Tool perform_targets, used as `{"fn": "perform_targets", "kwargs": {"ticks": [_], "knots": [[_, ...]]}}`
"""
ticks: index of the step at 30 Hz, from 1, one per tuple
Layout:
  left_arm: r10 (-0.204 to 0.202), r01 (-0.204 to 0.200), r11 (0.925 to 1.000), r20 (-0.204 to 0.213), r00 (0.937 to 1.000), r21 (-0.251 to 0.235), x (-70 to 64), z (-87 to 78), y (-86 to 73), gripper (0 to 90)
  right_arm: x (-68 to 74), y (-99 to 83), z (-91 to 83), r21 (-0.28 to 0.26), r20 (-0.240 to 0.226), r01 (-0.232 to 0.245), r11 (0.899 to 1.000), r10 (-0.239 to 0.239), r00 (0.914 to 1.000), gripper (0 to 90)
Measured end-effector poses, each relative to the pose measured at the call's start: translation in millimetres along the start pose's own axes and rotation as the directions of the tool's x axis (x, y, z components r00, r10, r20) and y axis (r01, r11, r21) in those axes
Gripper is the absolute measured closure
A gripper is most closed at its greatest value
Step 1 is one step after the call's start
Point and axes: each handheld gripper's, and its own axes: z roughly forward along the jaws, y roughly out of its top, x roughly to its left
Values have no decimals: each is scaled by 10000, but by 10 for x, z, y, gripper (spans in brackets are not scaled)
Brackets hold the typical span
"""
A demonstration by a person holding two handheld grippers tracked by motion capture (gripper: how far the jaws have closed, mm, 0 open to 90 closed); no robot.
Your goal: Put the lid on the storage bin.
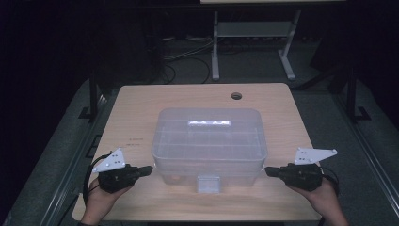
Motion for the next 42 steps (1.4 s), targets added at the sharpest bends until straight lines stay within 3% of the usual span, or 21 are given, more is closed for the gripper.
{"fn": "perform_targets", "kwargs": {"ticks": [6, 10, 17, 23, 32, 42], "knots": [[-100, 103, 9998, -173, 9998, 178, 25, -26, -36, 898, -38, -32, -34, -87, 251, -106, 9999, 108, 9996, 890], [-186, 218, 9985, -624, 9979, 499, 63, -43, -91, 848, -95, -72, -61, -125, 567, -220, 9997, 227, 9981, 759], [-594, 735, 9928, -1431, 9879, 949, 148, -93, -211, 638, -226, -159, -32, -75, 1144, -621, 9980, 626, 9915, 477], [-653, 990, 9858, -2335, 9702, 1357, 215, -94, -344, 406, -288, -265, 26, 245, 1812, -585, 9980, 531, 9820, 295], [-527, 1174, 9697, -2859, 9568, 2141, 302, -32, -498, 189, -338, -423, 66, 773, 2598, -913, 9928, 684, 9632, 214], [-477, 1378, 9520, -3119, 9489, 2735, 376, 42, -663, 142, -416, -598, 110, 963, 3408, -1361, 9860, 958, 9352, 165]]}}
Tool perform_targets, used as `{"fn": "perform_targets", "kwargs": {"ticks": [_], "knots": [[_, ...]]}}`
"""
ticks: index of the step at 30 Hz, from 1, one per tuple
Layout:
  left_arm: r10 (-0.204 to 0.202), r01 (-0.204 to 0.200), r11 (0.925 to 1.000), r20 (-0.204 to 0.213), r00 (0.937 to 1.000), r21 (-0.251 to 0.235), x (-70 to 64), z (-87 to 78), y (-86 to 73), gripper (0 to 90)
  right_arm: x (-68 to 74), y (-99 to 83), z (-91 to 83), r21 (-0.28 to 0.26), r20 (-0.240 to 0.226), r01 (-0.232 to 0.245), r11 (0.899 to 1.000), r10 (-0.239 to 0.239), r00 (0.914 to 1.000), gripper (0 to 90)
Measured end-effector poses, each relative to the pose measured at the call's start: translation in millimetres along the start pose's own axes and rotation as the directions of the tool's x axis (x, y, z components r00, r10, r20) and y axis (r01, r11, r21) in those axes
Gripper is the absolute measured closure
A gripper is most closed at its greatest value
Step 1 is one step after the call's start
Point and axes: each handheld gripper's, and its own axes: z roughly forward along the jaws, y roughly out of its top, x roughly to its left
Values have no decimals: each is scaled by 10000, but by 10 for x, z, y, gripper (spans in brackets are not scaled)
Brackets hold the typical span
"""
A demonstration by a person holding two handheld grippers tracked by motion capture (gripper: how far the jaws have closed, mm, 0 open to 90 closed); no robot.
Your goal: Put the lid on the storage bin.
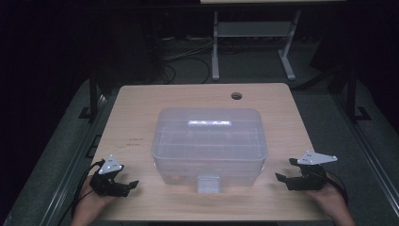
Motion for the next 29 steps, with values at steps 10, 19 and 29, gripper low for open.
{"fn": "perform_targets", "kwargs": {"ticks": [10, 19, 29], "knots": [[-47, 53, 9996, 212, 9998, -270, 26, 92, -71, 129, 1, -89, 129, 480, 369, -98, 9988, 81, 9993, 128], [-57, 105, 9960, 541, 9985, -890, 58, 122, -135, 127, -12, -112, 138, 340, 295, -169, 9993, 159, 9994, 120], [-72, 119, 9961, 539, 9985, -873, 58, 126, -128, 128, -11, -112, 139, 336, 300, -193, 9992, 183, 9994, 119]]}}
